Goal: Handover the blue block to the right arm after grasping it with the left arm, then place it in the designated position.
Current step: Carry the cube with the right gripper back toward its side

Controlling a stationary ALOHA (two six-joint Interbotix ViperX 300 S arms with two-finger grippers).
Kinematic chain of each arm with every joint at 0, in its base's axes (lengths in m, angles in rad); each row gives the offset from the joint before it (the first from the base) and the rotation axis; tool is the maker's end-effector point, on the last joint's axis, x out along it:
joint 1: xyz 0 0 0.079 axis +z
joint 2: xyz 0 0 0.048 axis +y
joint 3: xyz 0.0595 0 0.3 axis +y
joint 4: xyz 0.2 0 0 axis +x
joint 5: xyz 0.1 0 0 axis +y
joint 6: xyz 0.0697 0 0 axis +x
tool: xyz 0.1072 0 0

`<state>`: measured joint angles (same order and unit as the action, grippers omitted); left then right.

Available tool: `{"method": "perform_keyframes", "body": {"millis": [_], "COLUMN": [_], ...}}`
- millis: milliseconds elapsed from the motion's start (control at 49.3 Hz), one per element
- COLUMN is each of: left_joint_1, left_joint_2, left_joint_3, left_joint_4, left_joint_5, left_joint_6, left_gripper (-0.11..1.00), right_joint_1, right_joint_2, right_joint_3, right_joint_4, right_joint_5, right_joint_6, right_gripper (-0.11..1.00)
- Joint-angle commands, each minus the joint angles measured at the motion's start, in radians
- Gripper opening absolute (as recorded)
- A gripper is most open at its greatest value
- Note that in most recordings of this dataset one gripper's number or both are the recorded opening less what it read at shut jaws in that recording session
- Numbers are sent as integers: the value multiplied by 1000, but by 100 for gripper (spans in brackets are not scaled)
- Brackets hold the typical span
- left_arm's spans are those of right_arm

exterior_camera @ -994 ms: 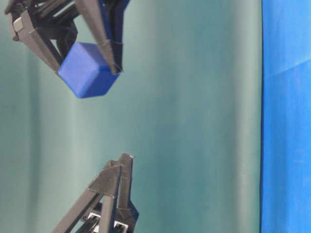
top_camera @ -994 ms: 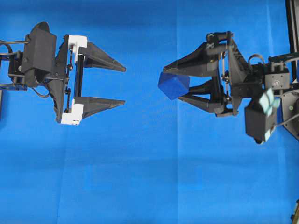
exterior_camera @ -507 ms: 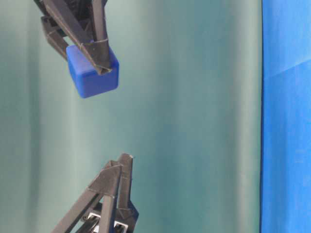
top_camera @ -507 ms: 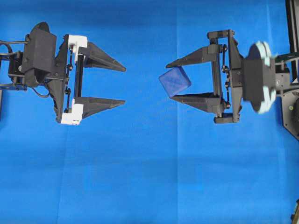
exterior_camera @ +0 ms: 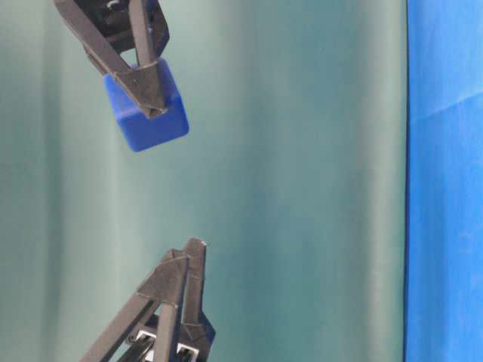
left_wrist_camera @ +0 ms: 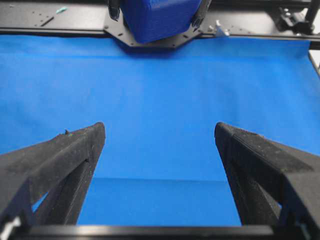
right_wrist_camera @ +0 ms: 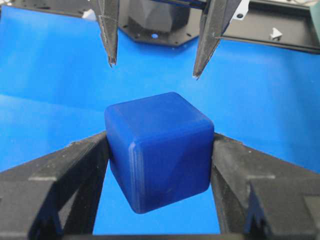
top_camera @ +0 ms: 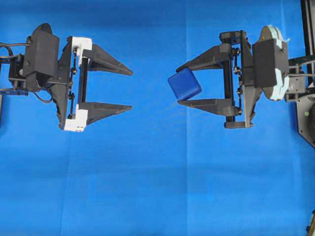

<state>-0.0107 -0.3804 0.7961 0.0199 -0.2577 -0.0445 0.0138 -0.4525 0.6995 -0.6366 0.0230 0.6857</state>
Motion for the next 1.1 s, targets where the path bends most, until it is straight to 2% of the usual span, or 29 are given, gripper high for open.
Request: {"method": "perform_keyframes", "body": {"millis": [0, 1075], "left_joint_1": [-2, -2], "left_joint_2": [-18, -17], "left_joint_3": [-20, -25], "left_joint_4": [-2, 0], "left_joint_5": [-11, -11], "left_joint_6": [2, 2], "left_gripper": [93, 93], "right_joint_1": [3, 3], "right_joint_2": [-14, -14], "right_joint_3": [-15, -15], "right_joint_4": [-2, -3], "right_joint_5": [2, 44], "right_joint_6": [2, 6], "right_gripper": [52, 52]}}
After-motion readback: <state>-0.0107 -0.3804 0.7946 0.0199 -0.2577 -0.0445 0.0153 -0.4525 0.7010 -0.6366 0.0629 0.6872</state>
